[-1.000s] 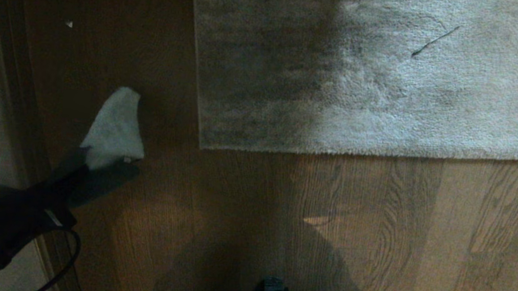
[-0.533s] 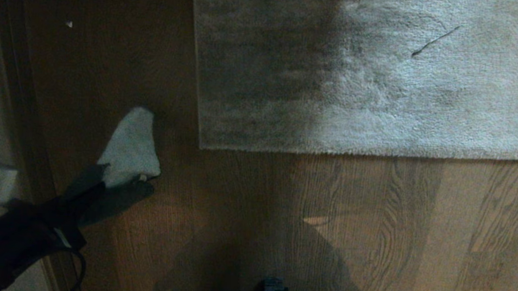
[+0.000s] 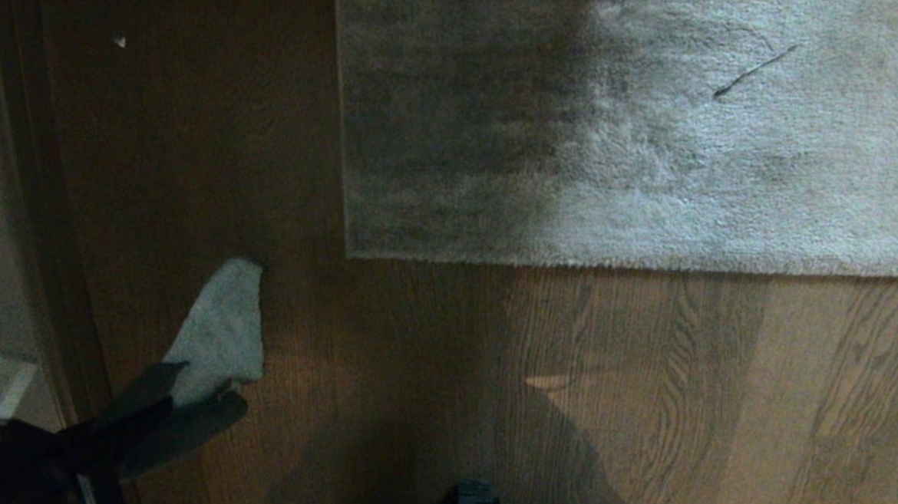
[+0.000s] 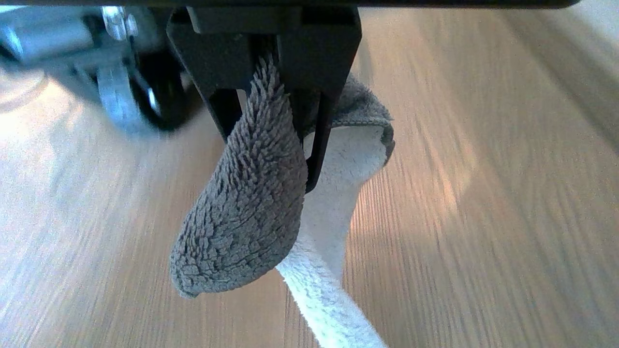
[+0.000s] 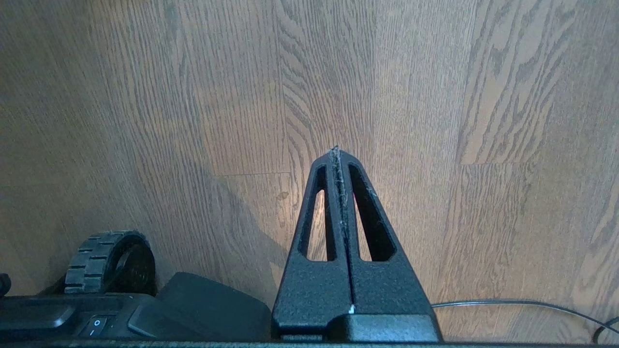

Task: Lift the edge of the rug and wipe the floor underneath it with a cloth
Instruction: Lift up the carpet

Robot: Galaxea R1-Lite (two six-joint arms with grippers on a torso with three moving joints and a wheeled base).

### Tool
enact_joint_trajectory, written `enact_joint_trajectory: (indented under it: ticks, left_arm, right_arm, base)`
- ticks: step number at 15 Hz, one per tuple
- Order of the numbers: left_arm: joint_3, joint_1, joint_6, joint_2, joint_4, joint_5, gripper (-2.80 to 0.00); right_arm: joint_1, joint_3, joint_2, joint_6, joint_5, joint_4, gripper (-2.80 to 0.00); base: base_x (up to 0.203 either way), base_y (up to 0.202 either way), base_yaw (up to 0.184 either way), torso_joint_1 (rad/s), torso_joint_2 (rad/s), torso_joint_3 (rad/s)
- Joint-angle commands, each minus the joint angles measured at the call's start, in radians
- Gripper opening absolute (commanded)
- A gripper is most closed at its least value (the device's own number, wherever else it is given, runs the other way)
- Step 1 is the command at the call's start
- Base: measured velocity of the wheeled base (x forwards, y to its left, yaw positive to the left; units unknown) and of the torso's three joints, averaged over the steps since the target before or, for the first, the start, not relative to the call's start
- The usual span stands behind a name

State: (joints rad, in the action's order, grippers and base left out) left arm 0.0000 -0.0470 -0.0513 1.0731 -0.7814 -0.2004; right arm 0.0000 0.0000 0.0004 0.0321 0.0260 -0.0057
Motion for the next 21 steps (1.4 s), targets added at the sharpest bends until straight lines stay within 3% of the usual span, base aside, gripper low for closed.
enact_joint_trajectory:
  ticks: [1,7,10,15,21]
  left_arm:
    - [0.000,0.001,0.001,-0.126,0.128,0.000,-2.80]
    - [0.000,0.004,0.001,-0.491,0.510,0.010,-2.80]
    - [-0.006,0.022,-0.001,-0.676,0.648,0.055,-2.80]
    - [0.000,0.028,-0.004,-0.866,0.743,0.197,-2.80]
    - [-0.002,0.044,-0.007,-1.073,0.772,0.216,-2.80]
  right_arm:
    - [0.000,0.000,0.000,0.000,0.000,0.000,-2.80]
    - [0.000,0.000,0.000,0.000,0.000,0.000,-2.80]
    - [0.000,0.000,0.000,0.000,0.000,0.000,-2.80]
    - [0.000,0.000,0.000,0.000,0.000,0.000,-2.80]
    - [0.000,0.000,0.000,-0.001,0.000,0.000,-2.80]
  base:
    - [0.000,0.000,0.000,0.000,0.00,0.000]
    - [0.000,0.000,0.000,0.000,0.00,0.000]
    - [0.000,0.000,0.000,0.000,0.00,0.000]
    - [0.000,0.000,0.000,0.000,0.00,0.000]
    - [0.000,0.000,0.000,0.000,0.00,0.000]
